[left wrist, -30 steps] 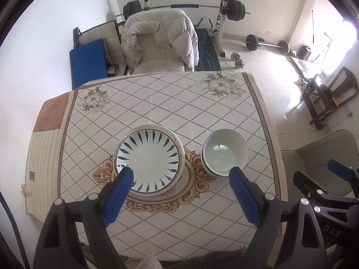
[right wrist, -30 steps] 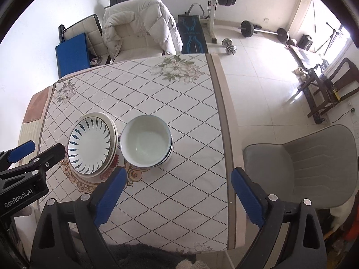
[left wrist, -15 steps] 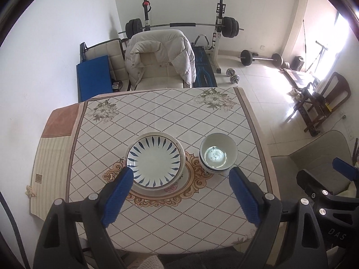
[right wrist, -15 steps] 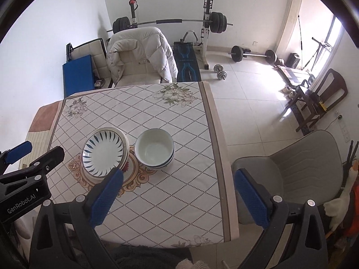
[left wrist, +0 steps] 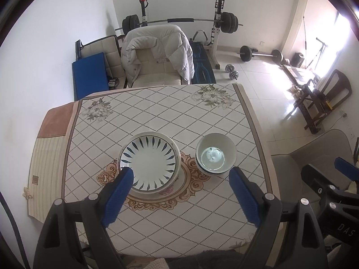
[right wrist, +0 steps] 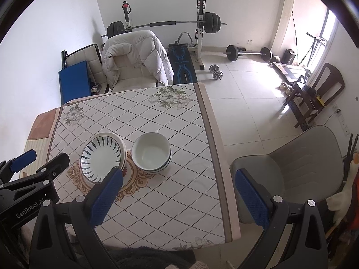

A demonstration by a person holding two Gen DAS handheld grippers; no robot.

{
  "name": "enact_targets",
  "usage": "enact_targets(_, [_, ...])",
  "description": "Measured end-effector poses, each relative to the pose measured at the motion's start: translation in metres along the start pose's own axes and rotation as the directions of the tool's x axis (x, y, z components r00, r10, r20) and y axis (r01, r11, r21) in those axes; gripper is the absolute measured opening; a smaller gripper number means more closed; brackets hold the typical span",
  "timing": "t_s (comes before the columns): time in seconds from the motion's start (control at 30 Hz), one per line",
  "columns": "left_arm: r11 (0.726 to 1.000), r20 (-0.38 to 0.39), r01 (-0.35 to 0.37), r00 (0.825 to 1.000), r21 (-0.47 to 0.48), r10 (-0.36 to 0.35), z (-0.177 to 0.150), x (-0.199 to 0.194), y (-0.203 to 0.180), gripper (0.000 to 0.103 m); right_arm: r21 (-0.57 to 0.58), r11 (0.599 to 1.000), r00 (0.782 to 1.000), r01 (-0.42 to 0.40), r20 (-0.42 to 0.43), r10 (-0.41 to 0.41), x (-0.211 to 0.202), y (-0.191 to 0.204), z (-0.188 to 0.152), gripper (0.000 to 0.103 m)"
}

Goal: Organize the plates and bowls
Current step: 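Raise both grippers away from the bowl stack, then grasp the rim of the bowl stack with both grippers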

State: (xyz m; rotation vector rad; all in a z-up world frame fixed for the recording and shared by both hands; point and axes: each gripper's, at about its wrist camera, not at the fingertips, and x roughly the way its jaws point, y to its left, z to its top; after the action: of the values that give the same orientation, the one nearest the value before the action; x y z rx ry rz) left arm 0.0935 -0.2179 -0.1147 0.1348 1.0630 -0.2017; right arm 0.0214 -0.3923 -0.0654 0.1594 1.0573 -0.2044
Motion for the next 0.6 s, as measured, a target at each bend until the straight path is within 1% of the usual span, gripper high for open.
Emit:
enact_targets(0.03, [1.0, -0.013, 0.009, 1.0, 0.003, -0.009, 0.004, 0.008, -0.001, 0.087, 0.01, 1.0, 1.0, -0.01, -0.007, 0.01, 0.006, -0.003, 0.002, 0.102])
enact_targets(0.13, [0.997, -0.07, 0.075, 0.995, -0.001, -0.075, 0.019, 0.039, 0.0, 0.087, 0.039, 0.997, 0.997, -0.073, -0.024, 0.074, 0.032, -0.015, 0.01, 0.102])
enact_targets(0.2, [0.996, -0.119, 0.088, 0.989, 0.003, -0.087, 0.032, 0.065, 0.0, 0.087, 0.049, 0.994, 0.993, -0.097, -0.068, 0.1, 0.06, -0.022, 0.014, 0.102])
enact_targets(0.27, [0.996, -0.161, 0.086, 0.983, -0.001, -0.085, 0.045, 0.094, 0.0, 0.087, 0.091, 0.988, 0.985, -0.122, -0.116, 0.132, 0.092, -0.033, 0.016, 0.102])
enact_targets(0.33, [0.994, -0.221, 0.111, 0.969, 0.003, -0.108, 0.058, 0.128, -0.001, 0.087, 0.146, 0.974, 0.97, -0.172, -0.149, 0.193, 0.126, -0.044, 0.017, 0.102])
enact_targets(0.37, [0.989, -0.261, 0.148, 0.955, 0.005, -0.142, 0.064, 0.145, -0.003, 0.087, 0.168, 0.969, 0.961, -0.181, -0.18, 0.21, 0.146, -0.047, 0.017, 0.102])
enact_targets(0.4, [0.986, -0.3, 0.167, 0.941, 0.002, -0.159, 0.069, 0.162, -0.004, 0.085, 0.196, 0.96, 0.948, -0.198, -0.212, 0.238, 0.166, -0.05, 0.016, 0.102])
enact_targets(0.43, [0.981, -0.325, 0.194, 0.927, -0.008, -0.186, 0.073, 0.178, -0.005, 0.079, 0.224, 0.95, 0.933, -0.218, -0.239, 0.27, 0.186, -0.054, 0.015, 0.102])
enact_targets(0.47, [0.973, -0.358, 0.229, 0.908, -0.01, -0.217, 0.077, 0.193, -0.007, 0.078, 0.258, 0.936, 0.915, -0.238, -0.265, 0.305, 0.205, -0.058, 0.013, 0.102])
enact_targets(0.53, [0.966, -0.421, 0.259, 0.875, -0.011, -0.24, 0.083, 0.221, -0.013, 0.072, 0.32, 0.905, 0.877, -0.28, -0.298, 0.377, 0.241, -0.063, 0.01, 0.102])
enact_targets(0.57, [0.96, -0.452, 0.28, 0.856, -0.004, -0.252, 0.084, 0.233, -0.017, 0.072, 0.346, 0.892, 0.859, -0.292, -0.314, 0.403, 0.258, -0.065, 0.009, 0.101])
enact_targets(0.6, [0.958, -0.481, 0.288, 0.84, 0.004, -0.251, 0.084, 0.245, -0.02, 0.071, 0.364, 0.88, 0.842, -0.306, -0.328, 0.428, 0.274, -0.066, 0.008, 0.101])
